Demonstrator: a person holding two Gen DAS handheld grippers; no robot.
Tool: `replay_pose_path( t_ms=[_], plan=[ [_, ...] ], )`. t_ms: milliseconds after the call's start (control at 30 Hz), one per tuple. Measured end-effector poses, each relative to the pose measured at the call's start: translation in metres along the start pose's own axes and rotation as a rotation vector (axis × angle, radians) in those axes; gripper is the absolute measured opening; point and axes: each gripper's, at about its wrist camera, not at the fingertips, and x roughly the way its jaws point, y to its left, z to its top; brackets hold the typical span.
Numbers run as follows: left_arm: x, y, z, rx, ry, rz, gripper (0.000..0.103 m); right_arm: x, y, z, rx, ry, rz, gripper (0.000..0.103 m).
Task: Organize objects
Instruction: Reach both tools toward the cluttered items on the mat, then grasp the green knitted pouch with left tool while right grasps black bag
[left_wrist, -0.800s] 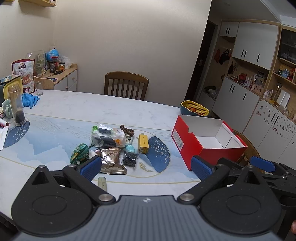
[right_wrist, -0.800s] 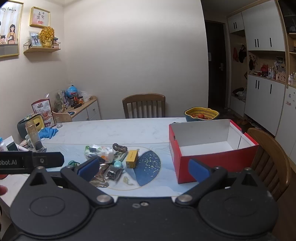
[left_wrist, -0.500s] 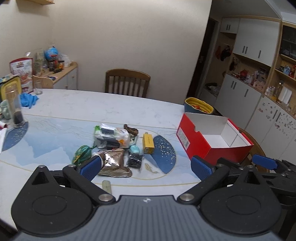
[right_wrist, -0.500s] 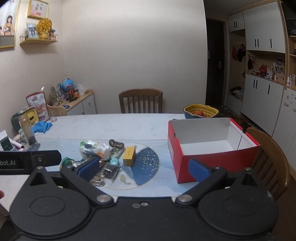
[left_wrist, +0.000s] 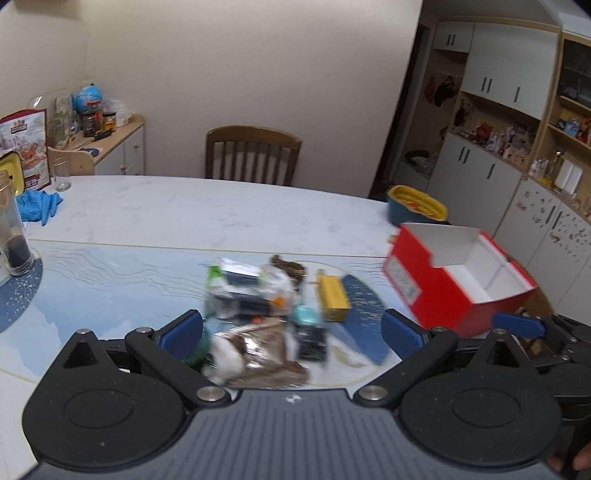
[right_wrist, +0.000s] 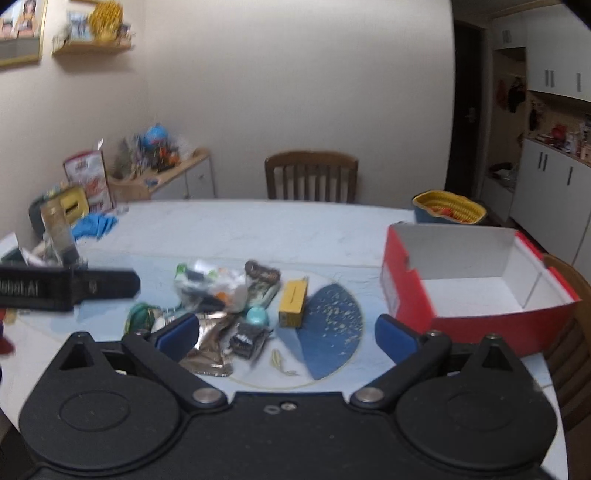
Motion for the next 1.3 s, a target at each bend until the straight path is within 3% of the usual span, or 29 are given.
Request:
replay_pose_path(
  t_ms=[400, 667, 867, 1033, 1300],
  plan=[
    [0.083, 0.067, -0.014, 0.038, 0.136, 0.040, 0.103, 0.082, 0.013, -0.001, 0.026, 0.183, 0.048, 0.089],
    [0.118, 0.091, -0.025, 0.055, 0.197, 0.040, 0.101, 0.129, 0.029, 0.001, 0.012, 0.238, 0.084, 0.081],
    [0.135, 0.108, -0.026, 0.007, 0.244, -0.021, 0.090, 0.154, 0.035, 0.001, 0.025, 0.272, 0.048, 0.078],
    [0.143, 0.114, -0.025, -0.010, 0.271, -0.069, 0.073, 0.175, 0.034, -0.002, 0.076, 0.323, 0.033, 0.071],
    [0.148, 0.122, -0.021, -0.024, 0.288, -0.093, 0.056, 0.189, 0.034, -0.004, 0.148, 0.390, 0.049, 0.050]
  ],
)
